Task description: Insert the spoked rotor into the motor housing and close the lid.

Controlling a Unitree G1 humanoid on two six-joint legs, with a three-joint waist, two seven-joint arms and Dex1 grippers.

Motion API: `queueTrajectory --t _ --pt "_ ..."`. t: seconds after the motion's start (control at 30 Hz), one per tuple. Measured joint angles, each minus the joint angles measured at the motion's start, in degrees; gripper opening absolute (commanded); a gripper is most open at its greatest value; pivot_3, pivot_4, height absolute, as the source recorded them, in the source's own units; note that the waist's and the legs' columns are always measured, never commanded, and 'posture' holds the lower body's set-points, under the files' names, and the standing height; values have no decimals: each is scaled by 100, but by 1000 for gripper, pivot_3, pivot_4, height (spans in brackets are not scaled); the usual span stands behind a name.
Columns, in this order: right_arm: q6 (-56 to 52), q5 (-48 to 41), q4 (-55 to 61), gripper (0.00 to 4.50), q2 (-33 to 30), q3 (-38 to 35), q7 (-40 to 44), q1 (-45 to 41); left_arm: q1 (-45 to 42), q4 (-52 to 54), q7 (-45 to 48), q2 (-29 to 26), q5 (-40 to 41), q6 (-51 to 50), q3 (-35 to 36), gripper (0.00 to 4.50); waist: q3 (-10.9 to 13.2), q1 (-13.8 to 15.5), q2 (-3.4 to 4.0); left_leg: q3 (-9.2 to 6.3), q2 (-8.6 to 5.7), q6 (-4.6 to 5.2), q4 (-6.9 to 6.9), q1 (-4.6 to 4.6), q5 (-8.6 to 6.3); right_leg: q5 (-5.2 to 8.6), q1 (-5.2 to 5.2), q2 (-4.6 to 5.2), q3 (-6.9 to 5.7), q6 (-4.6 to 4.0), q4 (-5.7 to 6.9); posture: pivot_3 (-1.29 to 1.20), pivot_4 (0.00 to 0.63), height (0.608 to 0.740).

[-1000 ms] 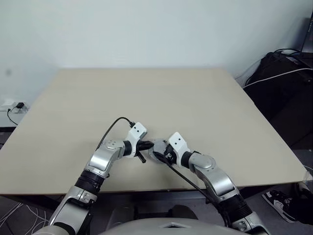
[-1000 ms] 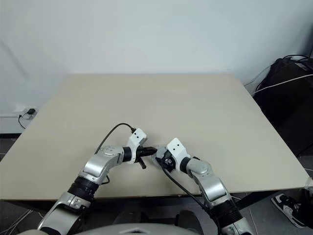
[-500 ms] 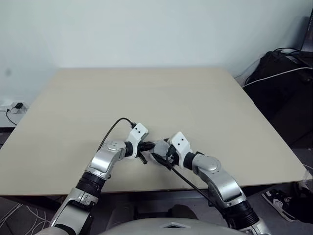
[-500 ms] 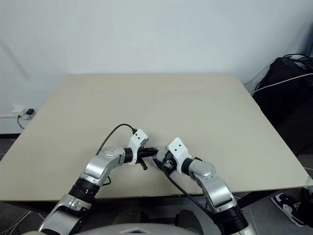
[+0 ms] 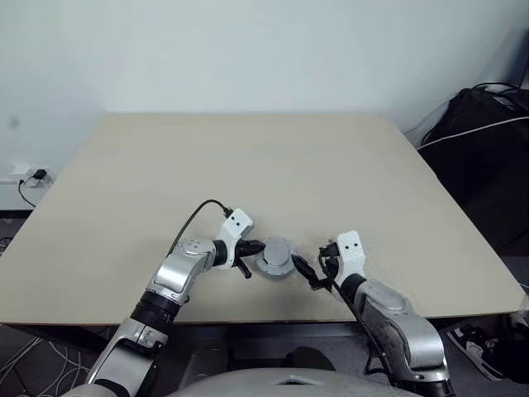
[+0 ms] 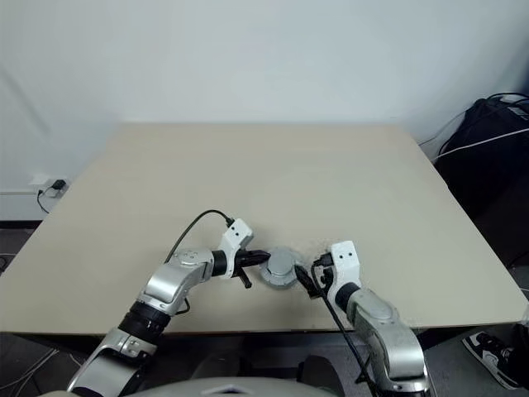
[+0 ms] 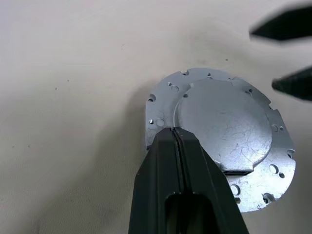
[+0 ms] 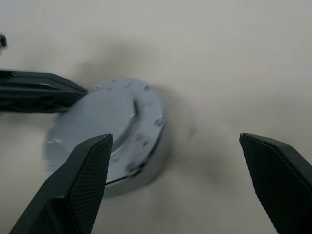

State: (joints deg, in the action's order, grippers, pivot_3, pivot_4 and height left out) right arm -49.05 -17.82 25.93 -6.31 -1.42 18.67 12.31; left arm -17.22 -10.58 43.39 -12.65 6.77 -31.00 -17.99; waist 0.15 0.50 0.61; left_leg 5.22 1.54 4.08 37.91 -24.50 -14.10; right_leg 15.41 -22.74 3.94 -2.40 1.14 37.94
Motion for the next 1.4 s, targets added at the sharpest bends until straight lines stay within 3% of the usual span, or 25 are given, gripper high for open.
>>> queueTrajectory --t 0.2,0.4,0.93,1.4 --pt "-1172 -1074 124 4469 791 -739 -400 -193 0 0 25 -3 0 6 -7 0 0 -6 0 1 -4 1 1 -4 -1 0 1 3 0 0 -6 0 0 740" --pt "-1773 -1367 -206 4469 909 -1174 -800 -440 0 0 39 -3 1 23 -6 0 1 -8 4 1 -5 1 -3 -9 0 0 -4 3 -1 0 -11 0 0 740" --pt "-2415 -2386 -710 4469 1093 -1690 -1043 -801 17 9 37 -31 1 48 3 0 3 -46 10 1 -6 2 -5 -9 -1 0 -3 3 -2 0 -11 0 0 740" --pt "-2098 -3353 -1755 4469 1125 -2001 -1600 -1218 17 9 35 -86 -2 50 46 0 3 -135 10 1 -6 3 -7 -6 -1 -1 -1 3 -1 2 -10 0 0 740"
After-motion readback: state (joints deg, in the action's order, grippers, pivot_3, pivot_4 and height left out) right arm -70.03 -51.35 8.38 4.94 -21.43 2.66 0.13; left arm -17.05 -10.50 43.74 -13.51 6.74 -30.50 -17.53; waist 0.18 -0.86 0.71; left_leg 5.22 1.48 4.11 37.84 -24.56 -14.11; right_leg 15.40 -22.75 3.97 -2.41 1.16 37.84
